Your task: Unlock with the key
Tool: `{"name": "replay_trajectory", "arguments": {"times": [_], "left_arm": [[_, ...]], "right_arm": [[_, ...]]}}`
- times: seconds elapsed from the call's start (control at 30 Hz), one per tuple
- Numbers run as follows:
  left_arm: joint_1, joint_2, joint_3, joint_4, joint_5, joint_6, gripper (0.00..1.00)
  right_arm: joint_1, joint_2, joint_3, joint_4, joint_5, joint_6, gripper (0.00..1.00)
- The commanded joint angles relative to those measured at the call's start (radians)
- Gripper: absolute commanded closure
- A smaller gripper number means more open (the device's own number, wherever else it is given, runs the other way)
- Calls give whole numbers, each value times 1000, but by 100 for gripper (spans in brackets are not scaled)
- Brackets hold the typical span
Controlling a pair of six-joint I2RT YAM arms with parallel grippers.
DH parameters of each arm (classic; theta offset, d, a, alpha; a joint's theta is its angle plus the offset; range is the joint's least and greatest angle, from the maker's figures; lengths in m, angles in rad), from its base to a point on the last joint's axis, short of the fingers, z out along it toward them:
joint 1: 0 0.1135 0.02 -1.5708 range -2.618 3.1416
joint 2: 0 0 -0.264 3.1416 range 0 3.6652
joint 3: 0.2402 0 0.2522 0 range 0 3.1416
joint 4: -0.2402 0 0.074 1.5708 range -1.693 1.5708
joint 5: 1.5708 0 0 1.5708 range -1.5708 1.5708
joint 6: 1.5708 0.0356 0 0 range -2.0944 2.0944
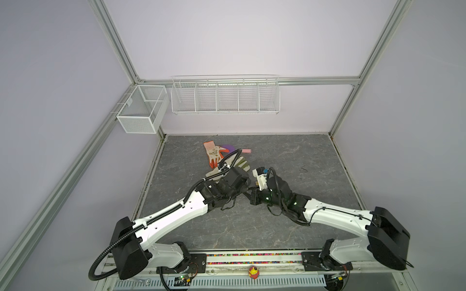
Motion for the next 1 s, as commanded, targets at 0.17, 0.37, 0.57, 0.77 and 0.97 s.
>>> {"name": "replay_trajectory", "arguments": {"times": [0.17,0.37,0.57,0.77,0.97], "left_arm": [[-61,19,-3,-113,96,16,100],[-58,-5,-25,-22,131,-15,100],[-68,11,-2,-89,103,-19,100],[-74,-3,-42,-59,94,-29,100],[-72,-12,-53,-30,76,-27,100]], "right_arm": [[8,-70,69,119,66,-78,94],[29,-53,90,162,-13,-106,94],[35,-78,77,138,76,-99,93],[-8,-74,58,302,-69,38,94],[10,-38,65,343,-122,74,94]]}}
